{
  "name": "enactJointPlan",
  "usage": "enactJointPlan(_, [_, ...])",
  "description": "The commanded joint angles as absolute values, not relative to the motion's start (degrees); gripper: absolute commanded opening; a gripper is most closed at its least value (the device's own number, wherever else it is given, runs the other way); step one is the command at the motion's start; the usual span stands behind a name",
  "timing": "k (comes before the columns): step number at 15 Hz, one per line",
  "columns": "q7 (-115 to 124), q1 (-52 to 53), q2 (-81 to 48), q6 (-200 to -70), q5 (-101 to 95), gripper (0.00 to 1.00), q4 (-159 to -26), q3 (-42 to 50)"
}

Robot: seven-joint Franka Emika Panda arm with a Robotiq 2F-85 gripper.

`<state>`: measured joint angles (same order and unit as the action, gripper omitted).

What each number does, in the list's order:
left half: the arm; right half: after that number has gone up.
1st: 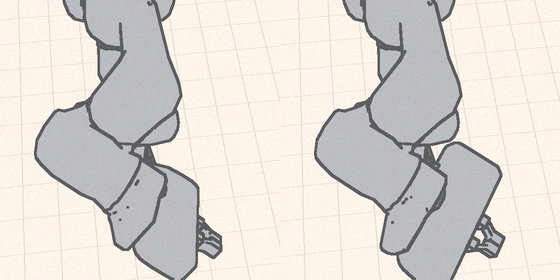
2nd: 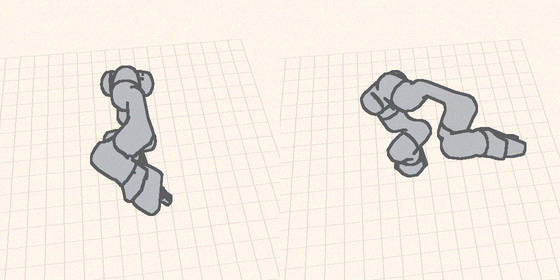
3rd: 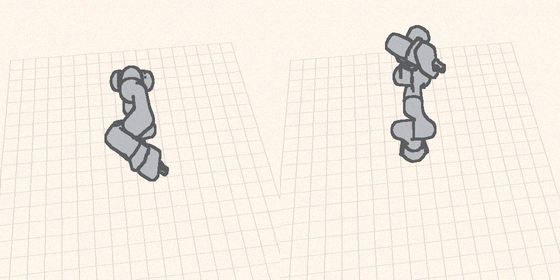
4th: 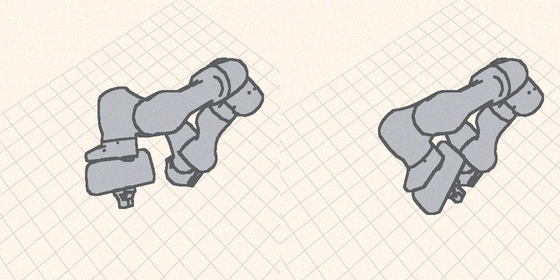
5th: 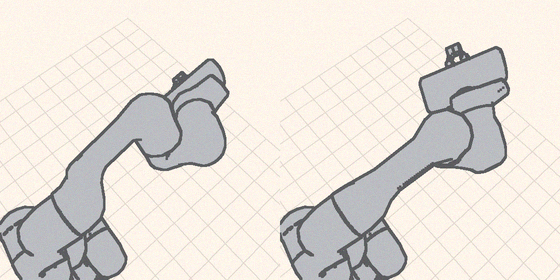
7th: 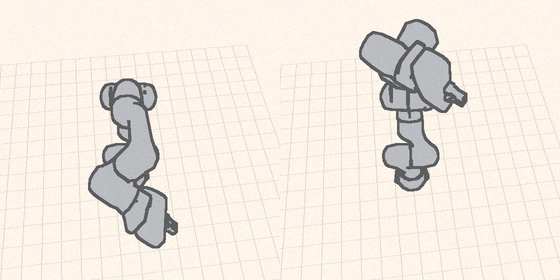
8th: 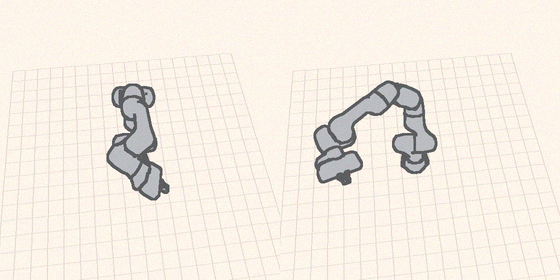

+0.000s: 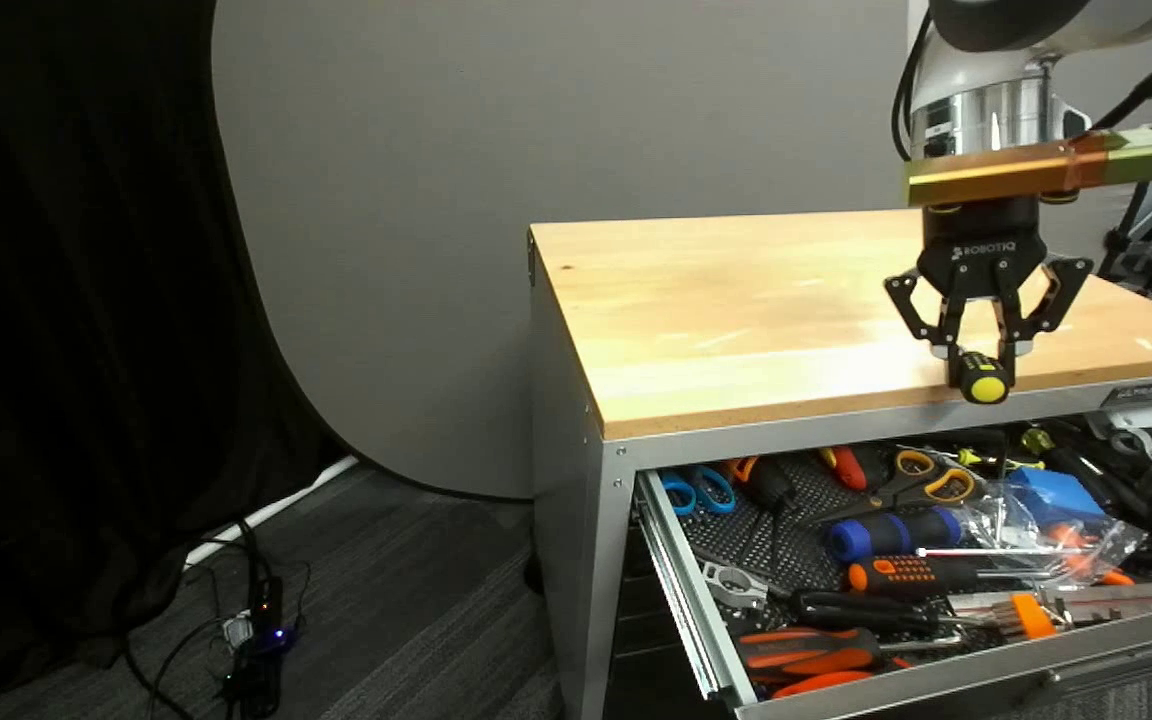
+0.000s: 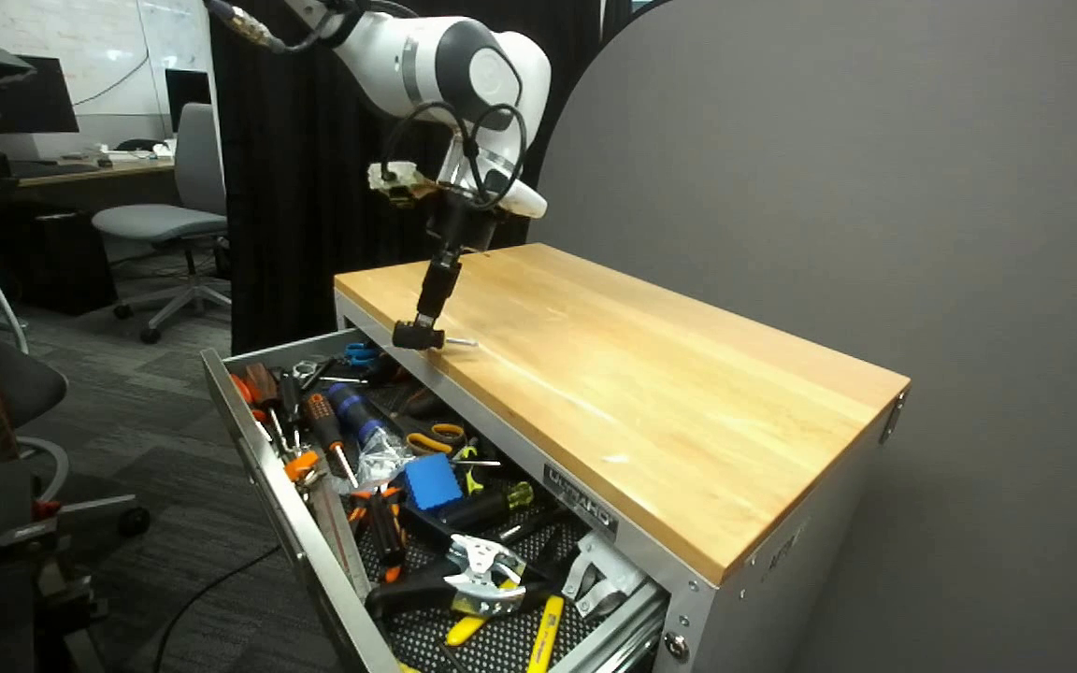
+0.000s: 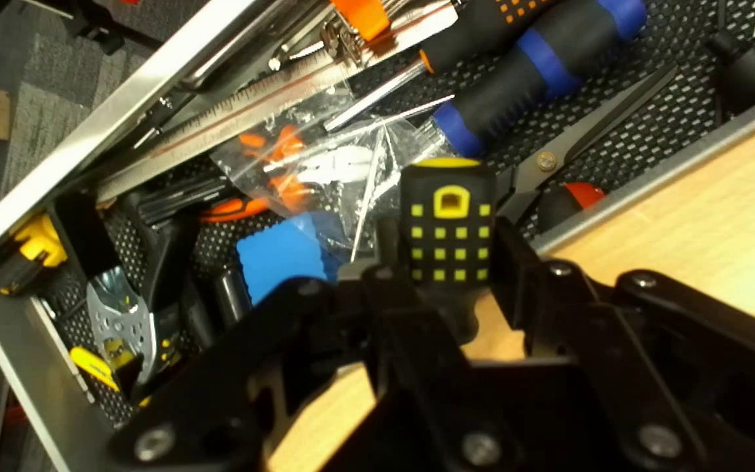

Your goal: Put the screwdriver in the drawer and close it

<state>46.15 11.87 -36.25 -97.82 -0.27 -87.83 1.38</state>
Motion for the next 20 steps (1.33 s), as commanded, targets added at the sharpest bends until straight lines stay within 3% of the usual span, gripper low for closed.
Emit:
enactJointPlan(1, [52.1, 12.0, -27.5, -104.9, 2.1, 0.15, -101.9, 1.6])
enactJointPlan(7, [60.3, 12.7, -19.2, -117.7, 2.2, 0.15, -119.9, 0.5])
enactJointPlan(14, [65.5, 14.5, -19.6, -131.6, 1.9, 0.15, -125.7, -3.3])
enactJointPlan(15, [66.4, 15.0, -19.7, -132.3, 1.2, 0.59, -125.8, -3.3])
enactJointPlan(16, [66.8, 15.2, -19.7, -132.7, 1.0, 0.6, -125.9, -3.4])
enactJointPlan(20, [64.1, 14.6, -18.1, -126.5, 0.2, 0.89, -126.0, -3.4])
